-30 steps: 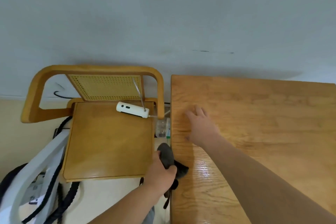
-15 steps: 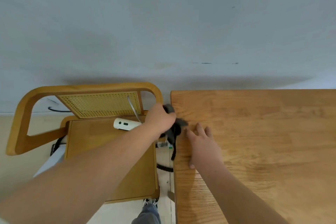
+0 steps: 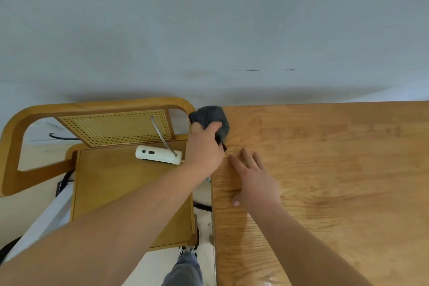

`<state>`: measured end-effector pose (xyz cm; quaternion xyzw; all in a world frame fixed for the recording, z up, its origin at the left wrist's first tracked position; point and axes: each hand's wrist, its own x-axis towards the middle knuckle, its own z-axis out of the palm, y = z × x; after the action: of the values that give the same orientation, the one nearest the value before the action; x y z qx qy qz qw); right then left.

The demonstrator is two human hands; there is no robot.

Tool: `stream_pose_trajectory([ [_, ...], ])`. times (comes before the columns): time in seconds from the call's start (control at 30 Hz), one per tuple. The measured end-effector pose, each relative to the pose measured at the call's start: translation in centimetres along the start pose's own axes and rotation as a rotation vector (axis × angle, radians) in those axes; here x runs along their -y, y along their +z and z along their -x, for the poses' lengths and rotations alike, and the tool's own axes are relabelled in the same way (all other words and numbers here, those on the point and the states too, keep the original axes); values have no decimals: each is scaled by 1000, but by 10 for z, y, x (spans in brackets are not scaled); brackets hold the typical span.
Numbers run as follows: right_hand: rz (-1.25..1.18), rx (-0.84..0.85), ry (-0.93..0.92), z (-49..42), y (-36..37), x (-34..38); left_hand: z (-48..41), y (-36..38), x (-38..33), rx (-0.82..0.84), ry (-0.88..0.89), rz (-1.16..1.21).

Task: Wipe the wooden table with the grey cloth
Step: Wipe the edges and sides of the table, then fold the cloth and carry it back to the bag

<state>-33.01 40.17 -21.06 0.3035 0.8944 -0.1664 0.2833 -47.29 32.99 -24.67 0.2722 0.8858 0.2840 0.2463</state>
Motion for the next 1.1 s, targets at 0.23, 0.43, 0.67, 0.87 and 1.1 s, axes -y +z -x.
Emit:
stream_pose_trajectory([
  [0.23,-514,-275,-3,47,32,-45,30,11,-19,114,209,-318],
  [0.43,-736,-355,98,122,63,-78,118,62,-51,328,300,-417],
  [0.67,-929,-277,241,218,109,-127,296,119,-60,537,353,-224],
  [0.87,-1011,-161,192,261,103,-138,377,97,-63,536,-109,411],
  [1.1,-1386,396,-34,297,93,-75,440,1,-50,246,-449,1290],
])
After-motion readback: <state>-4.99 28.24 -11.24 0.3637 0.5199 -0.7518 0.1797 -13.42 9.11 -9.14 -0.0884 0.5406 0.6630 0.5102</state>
